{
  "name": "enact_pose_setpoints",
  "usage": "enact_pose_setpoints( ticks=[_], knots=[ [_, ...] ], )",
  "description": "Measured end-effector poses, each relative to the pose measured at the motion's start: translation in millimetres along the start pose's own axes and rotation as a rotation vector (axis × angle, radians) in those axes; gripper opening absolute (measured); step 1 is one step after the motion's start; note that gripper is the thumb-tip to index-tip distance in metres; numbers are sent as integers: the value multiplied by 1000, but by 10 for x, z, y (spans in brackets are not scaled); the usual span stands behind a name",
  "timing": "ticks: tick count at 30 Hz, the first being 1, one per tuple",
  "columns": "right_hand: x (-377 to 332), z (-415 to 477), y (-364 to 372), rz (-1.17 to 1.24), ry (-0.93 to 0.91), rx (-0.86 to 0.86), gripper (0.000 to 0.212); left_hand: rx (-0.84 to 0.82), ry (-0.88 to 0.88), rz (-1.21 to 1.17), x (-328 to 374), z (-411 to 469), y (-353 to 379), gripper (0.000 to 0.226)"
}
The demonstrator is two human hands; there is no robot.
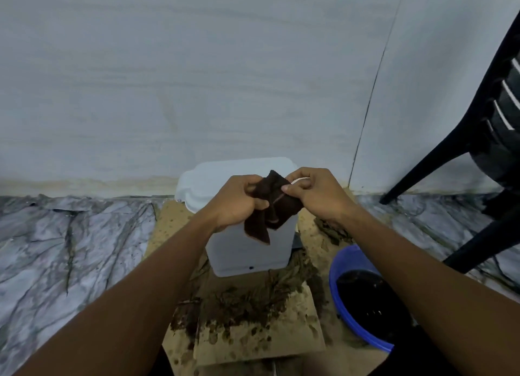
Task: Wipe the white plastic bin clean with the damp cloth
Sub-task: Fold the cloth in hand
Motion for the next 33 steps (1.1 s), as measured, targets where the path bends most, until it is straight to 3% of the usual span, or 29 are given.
enact_pose_setpoints(
  ticks=[5,12,19,22,25,31,33],
  knots=[
    [21,5,24,-58,-38,-31,8,-68,55,13,80,11,131,28],
    [143,-115,-290,-35,130,-178,26,-92,8,233,-12,135,363,18],
    [685,-529,-899,-115,254,-83,23,-179,133,488,-208,405,1052,17],
    [1045,-834,-1081,-129,286,-74,20,-302,185,472,-353,469,1453,30],
    [1501,-1163,-1147,-94,347,-48,17,-433,226,544,-583,490,1869,23],
    [2401,-1712,-952,-100,474,-70,20,-709,184,544,-1101,471,2513,32],
    [2629,-1794,-915,-96,533,-42,25,-734,148,558,-1205,530,2678,31]
  ],
)
Point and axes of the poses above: each hand's wrist, its own z-axis towards the middle knuckle, its own y-axis out of the palm, x = y × z, the point moved 3 cm from there along z, towards the middle knuckle, and after that the axes turned 5 degrees about -x, right-handed, at the moved point
